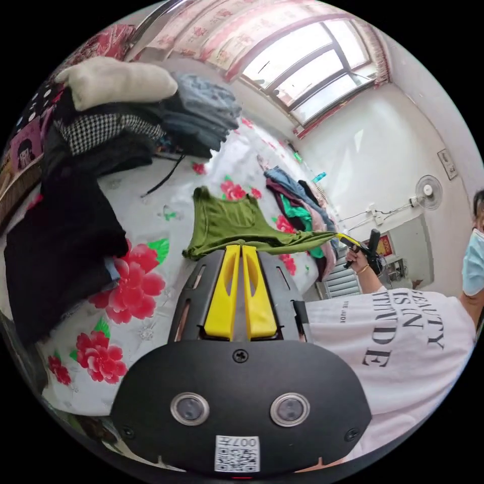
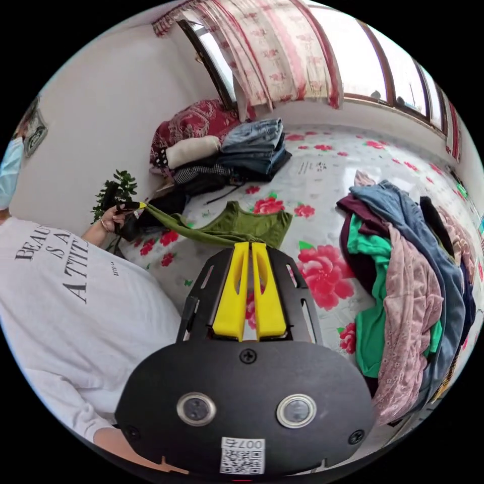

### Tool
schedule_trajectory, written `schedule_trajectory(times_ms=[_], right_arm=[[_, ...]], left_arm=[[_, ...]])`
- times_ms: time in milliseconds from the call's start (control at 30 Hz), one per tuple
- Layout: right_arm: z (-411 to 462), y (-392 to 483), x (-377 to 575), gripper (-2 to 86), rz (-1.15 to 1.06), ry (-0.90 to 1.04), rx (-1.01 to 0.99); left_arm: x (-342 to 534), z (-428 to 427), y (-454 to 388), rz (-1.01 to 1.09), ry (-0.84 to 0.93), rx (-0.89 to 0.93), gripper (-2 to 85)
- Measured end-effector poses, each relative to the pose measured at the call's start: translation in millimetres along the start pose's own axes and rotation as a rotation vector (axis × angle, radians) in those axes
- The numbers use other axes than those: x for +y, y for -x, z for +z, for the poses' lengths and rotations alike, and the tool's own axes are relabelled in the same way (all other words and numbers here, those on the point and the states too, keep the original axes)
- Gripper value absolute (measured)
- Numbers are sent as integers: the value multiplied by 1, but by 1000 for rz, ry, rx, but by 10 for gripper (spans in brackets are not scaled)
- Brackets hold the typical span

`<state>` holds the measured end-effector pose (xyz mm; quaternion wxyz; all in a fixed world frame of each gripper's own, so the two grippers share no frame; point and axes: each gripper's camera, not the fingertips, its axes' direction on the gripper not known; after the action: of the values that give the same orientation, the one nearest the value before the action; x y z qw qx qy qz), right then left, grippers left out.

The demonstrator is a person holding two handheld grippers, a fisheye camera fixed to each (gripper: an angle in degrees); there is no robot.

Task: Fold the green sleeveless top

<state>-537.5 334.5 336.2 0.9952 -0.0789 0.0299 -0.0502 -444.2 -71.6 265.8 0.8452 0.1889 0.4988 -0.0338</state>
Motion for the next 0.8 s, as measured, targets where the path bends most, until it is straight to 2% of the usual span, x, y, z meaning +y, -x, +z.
schedule_trajectory(times_ms=[133, 200, 233, 267, 333, 400, 533, 633, 800], right_arm=[[-89, 24, -33, -3, -87, -157, -80], [-103, 36, -46, -3, -123, -107, -63], [-122, 44, -53, -3, -144, -118, -16], [-152, 46, -53, -3, -157, -226, -30], [-177, 46, -54, -3, -139, -313, -89], [-181, 53, -61, -3, -146, -227, -57], [-228, 66, -56, -3, -185, -323, -100], [-227, 77, -59, -3, -222, -256, -6], [-193, 53, -82, -3, -172, -170, 26]], left_arm=[[-18, -66, -49, 130, -59, -56, -10], [-24, -95, -80, 210, -58, -132, -10], [-24, -102, -87, 228, -65, -134, -10], [-22, -116, -97, 258, -90, -108, -10], [-18, -135, -107, 275, -145, -41, -10], [-9, -153, -118, 287, -190, -33, -10], [6, -160, -128, 305, -200, -69, -10], [9, -146, -116, 271, -174, -44, -10], [-20, -90, -73, 147, -79, -44, -10]])
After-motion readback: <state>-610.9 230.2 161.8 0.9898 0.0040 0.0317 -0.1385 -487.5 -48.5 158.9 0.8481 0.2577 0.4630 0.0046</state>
